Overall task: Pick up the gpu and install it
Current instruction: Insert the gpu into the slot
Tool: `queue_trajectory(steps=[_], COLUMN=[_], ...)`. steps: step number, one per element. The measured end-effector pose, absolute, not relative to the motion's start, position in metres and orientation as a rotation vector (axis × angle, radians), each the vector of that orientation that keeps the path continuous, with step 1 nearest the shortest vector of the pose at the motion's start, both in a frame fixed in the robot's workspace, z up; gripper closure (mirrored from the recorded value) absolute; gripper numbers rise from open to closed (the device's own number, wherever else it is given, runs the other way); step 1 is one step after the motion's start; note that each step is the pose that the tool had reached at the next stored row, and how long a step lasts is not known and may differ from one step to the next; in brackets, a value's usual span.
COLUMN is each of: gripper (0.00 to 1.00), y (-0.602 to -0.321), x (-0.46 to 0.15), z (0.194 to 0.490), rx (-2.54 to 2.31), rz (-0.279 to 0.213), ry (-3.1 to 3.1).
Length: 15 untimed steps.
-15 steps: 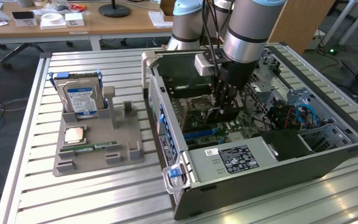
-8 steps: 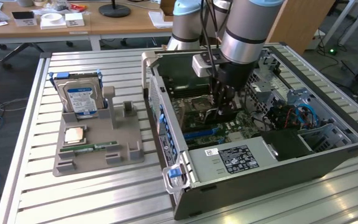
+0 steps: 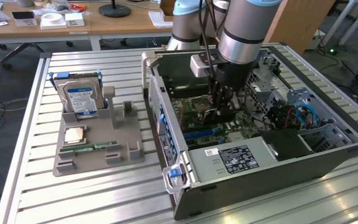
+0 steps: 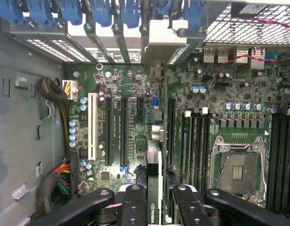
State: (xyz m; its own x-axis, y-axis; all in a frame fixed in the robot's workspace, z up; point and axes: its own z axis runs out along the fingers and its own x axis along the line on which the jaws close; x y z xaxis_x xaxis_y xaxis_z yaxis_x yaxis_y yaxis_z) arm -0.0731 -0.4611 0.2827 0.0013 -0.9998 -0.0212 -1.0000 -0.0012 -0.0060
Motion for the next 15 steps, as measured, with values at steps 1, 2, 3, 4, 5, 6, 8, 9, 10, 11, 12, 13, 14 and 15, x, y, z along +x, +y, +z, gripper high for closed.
queue_trajectory(steps=[1, 2, 3, 4, 5, 6, 8, 9, 10, 11, 12, 13, 14, 15], gripper=[0.74, 0.74, 0.74, 0.74, 0.74, 0.74, 0.74, 0.74, 0.74, 0.74, 0.74, 0.74, 0.74, 0.74], y=[-0.4611, -0.461, -0.461, -0.461, -0.461, -0.461, -0.4611, -0.4611, -0.4611, -0.461, -0.461, -0.461, -0.461, -0.461], x=[-0.0742, -0.0752, -0.076, -0.0768, -0.0774, -0.0779, -0.0783, -0.0783, -0.0784, -0.0786, -0.0792, -0.0797, -0.0801, -0.0805], z=[0.2827, 0.2826, 0.2826, 0.2826, 0.2826, 0.2826, 0.2826, 0.2826, 0.2826, 0.2826, 0.2826, 0.2826, 0.2826, 0.2826], rx=[-2.209, -2.209, -2.209, -2.208, -2.208, -2.208, -2.209, -2.209, -2.209, -2.208, -2.208, -2.208, -2.208, -2.208], rz=[0.016, 0.016, 0.016, 0.015, 0.015, 0.015, 0.015, 0.015, 0.015, 0.015, 0.015, 0.015, 0.015, 0.015], ry=[2.206, 2.206, 2.206, 2.206, 2.206, 2.206, 2.205, 2.205, 2.206, 2.206, 2.206, 2.206, 2.206, 2.206])
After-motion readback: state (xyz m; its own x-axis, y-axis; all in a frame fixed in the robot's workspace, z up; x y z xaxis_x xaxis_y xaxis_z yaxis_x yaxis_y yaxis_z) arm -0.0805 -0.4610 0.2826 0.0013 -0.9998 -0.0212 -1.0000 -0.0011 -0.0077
